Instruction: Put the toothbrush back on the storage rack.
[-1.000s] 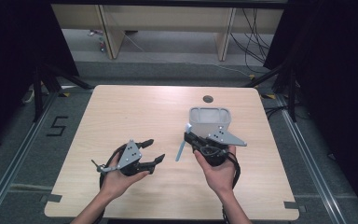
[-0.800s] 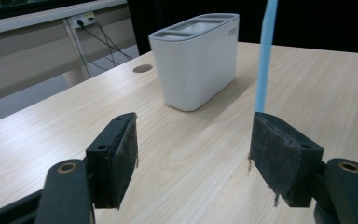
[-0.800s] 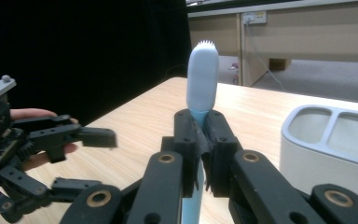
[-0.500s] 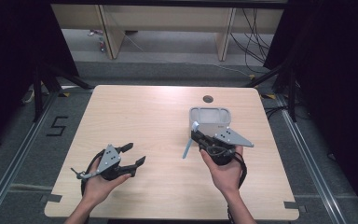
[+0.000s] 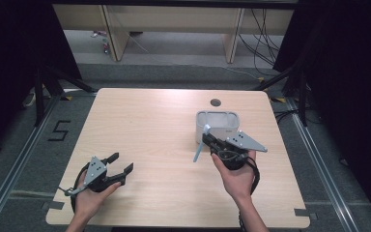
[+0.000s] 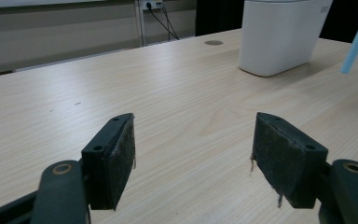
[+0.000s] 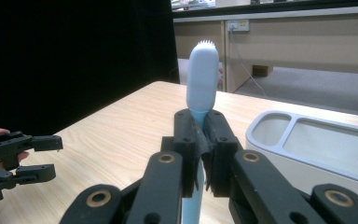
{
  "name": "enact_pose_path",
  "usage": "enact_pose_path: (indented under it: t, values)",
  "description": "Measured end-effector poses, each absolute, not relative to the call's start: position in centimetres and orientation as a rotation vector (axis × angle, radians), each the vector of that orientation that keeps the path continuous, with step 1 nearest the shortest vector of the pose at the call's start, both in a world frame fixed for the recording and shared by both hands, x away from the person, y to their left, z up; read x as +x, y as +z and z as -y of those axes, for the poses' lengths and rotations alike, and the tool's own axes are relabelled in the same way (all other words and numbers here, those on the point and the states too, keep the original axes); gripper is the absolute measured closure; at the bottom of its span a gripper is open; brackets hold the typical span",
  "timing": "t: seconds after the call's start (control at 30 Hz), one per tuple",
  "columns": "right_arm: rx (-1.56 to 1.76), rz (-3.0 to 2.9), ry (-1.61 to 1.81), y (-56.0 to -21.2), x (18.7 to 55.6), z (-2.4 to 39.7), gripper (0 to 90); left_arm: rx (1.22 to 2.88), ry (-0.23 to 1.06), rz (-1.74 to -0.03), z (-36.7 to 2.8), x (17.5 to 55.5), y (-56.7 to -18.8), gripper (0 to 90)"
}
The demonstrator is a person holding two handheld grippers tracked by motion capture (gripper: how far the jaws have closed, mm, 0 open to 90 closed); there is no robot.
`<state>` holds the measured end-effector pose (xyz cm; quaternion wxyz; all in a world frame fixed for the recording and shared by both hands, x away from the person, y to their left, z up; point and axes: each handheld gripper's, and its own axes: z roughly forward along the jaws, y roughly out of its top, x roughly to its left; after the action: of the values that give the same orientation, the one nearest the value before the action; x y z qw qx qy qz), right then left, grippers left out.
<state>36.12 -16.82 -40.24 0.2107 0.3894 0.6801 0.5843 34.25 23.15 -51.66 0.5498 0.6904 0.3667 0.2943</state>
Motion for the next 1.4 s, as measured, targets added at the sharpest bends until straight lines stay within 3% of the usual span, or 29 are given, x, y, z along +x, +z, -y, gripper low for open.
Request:
enact_pose_path:
  t: [0.87,1.4]
  values:
    - [1.070,-1.828,1.550,-39.4,36.6,19.6,85.1,1.518,0.760,-0.906,-23.6,34.1,-52.5,26.5]
    - [1.072,-1.790,1.520,-38.4,37.3,20.8,85.1,1.534,0.773,-0.930,-23.5,34.0,-52.4,26.7]
